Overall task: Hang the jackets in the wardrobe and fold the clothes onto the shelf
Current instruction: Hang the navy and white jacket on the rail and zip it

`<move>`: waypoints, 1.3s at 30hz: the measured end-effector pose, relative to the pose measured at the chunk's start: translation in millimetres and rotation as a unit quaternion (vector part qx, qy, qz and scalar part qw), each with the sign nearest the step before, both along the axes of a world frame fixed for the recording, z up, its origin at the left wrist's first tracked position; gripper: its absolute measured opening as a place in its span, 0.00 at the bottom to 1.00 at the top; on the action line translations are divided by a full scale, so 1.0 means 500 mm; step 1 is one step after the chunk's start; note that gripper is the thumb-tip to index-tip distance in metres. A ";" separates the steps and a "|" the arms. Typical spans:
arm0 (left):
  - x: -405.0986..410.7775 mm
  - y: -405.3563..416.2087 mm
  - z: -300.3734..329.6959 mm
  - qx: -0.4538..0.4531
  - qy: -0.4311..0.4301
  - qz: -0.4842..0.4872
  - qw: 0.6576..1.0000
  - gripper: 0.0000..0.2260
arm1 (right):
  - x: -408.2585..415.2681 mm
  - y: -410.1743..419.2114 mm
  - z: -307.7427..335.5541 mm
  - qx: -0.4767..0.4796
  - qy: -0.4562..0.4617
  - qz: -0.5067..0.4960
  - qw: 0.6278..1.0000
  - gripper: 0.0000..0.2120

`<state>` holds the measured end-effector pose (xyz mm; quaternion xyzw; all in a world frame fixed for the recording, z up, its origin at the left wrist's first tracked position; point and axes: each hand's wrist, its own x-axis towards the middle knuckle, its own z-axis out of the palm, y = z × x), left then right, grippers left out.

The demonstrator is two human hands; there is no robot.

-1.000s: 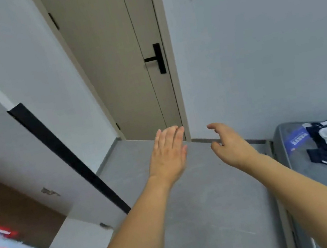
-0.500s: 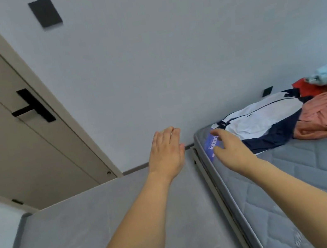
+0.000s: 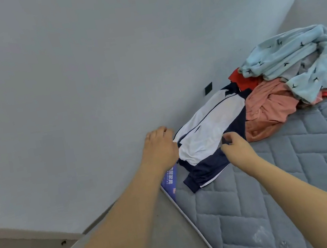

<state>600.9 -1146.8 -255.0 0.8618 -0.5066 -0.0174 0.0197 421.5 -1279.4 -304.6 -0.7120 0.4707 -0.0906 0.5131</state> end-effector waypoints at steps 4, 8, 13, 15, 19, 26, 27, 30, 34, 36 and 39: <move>0.084 -0.198 -0.090 0.012 0.050 -0.020 0.998 0.19 | 0.074 -0.154 -0.090 0.037 0.012 -0.070 0.997 0.24; 0.168 -0.366 -0.333 0.105 0.165 -0.014 0.981 0.22 | 0.156 -0.277 -0.294 0.055 0.040 -0.125 0.990 0.24; 0.232 -0.484 -0.666 0.268 0.181 0.001 0.946 0.35 | 0.208 -0.373 -0.564 0.051 0.075 -0.183 0.979 0.26; 0.234 -0.500 -0.774 0.278 0.189 0.015 0.942 0.40 | 0.222 -0.404 -0.651 0.048 0.087 -0.198 0.975 0.28; 0.205 -0.499 -0.898 0.191 0.075 -0.052 0.977 0.35 | 0.244 -0.437 -0.762 0.007 0.117 -0.209 0.971 0.28; 0.108 -0.405 -0.834 0.408 0.360 -0.230 0.807 0.08 | 0.280 -0.470 -0.798 -0.083 0.107 -0.214 0.967 0.38; 0.107 -0.400 -0.812 0.495 0.363 -0.270 0.742 0.09 | 0.287 -0.480 -0.793 -0.058 0.115 -0.215 0.968 0.42; 0.153 -0.443 -0.776 0.610 0.346 -0.278 0.657 0.14 | 0.299 -0.505 -0.781 0.021 0.184 -0.158 0.970 0.37; 0.281 -0.578 -0.766 0.243 0.366 -0.042 0.897 0.10 | 0.279 -0.492 -0.801 0.027 0.312 0.018 0.949 0.05; 0.336 -0.627 -0.800 0.138 0.335 0.024 0.932 0.20 | 0.257 -0.485 -0.809 0.032 0.376 0.072 0.923 0.10; 0.347 -0.624 -0.862 0.223 0.265 0.034 0.938 0.32 | 0.228 -0.492 -0.812 0.036 0.427 0.081 0.900 0.07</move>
